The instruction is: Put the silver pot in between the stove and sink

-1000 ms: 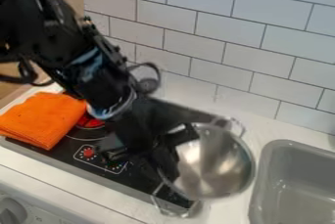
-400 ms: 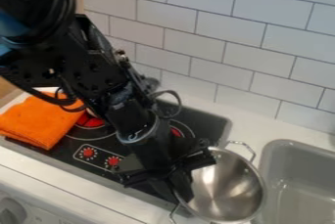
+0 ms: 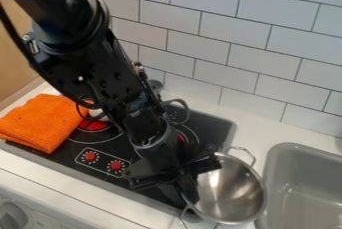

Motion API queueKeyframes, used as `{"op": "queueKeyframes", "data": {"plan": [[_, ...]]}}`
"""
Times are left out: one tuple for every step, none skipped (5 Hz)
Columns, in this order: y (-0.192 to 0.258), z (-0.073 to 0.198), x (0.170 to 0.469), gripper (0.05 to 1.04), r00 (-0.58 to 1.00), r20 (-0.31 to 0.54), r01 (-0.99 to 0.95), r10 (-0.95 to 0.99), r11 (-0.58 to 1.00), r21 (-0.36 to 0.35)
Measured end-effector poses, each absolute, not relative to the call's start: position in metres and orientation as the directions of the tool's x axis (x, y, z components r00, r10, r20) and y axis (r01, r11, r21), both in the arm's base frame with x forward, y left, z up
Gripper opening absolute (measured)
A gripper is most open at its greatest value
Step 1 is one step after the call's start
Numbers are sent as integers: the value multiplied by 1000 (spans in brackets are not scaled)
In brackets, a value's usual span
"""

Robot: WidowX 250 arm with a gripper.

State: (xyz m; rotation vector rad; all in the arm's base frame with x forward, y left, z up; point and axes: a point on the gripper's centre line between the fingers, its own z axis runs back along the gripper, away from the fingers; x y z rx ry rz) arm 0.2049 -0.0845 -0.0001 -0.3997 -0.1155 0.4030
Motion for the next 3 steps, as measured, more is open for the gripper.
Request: {"op": "queueKeyframes", "data": {"plan": [[-86,-2,216,64,912,39,-358,408,840,-407],[-85,-3,219,94,914,42,-355,402,847,-396],[-84,-3,219,262,913,29,-365,406,849,-383]]}}
